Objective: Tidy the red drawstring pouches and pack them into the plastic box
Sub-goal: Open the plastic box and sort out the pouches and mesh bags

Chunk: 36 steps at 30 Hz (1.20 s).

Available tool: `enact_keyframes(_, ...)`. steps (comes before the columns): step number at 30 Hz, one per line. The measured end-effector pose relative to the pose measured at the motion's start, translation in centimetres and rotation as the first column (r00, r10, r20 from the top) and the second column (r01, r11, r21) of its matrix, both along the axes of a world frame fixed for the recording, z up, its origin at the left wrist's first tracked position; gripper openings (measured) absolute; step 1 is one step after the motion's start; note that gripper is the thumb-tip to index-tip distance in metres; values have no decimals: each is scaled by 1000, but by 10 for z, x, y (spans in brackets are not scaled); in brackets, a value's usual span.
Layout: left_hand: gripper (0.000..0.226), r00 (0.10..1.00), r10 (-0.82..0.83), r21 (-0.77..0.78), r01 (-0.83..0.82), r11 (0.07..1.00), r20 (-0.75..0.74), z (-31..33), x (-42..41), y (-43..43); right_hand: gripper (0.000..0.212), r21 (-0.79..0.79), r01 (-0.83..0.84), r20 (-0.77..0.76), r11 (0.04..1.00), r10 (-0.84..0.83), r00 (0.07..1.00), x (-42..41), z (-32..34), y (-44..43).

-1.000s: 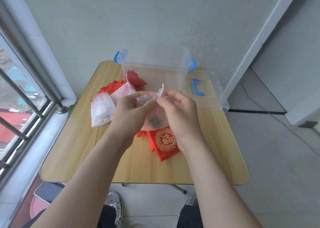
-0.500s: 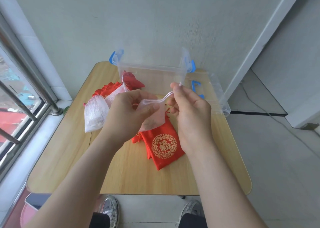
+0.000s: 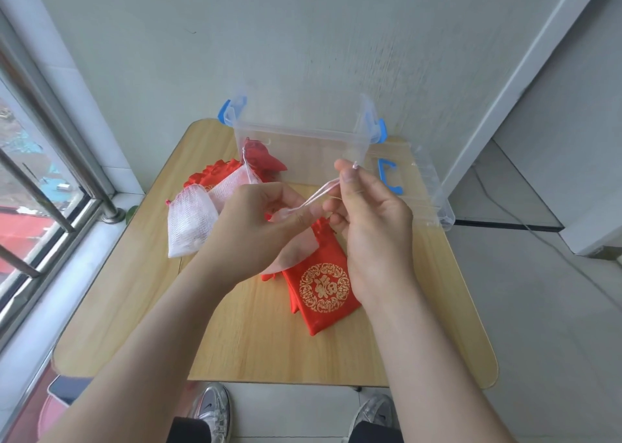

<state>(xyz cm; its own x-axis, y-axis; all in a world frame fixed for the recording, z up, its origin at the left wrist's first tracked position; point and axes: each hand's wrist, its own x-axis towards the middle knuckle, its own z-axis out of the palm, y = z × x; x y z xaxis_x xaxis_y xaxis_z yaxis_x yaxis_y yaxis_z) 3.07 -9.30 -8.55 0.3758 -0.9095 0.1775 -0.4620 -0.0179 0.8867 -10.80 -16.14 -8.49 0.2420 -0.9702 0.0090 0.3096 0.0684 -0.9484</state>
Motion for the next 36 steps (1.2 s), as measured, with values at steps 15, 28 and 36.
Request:
enact_keyframes(15, 29, 970, -134, 93, 155, 983, -203, 8, -4, -7, 12, 267, -91, 239, 959, 26, 971, 5, 2, -6)
enact_keyframes(28, 35, 971, -96, 187, 138, 973, -218, 6, 4, -11, 20, 274, -38, 182, 961, -13, 983, 3, 2, -10)
enact_keyframes(36, 19, 644, -7, 108, 138, 985, -765, 16, 1, -17, 4, 211, 116, -74, 971, -103, 992, 11, -9, -13)
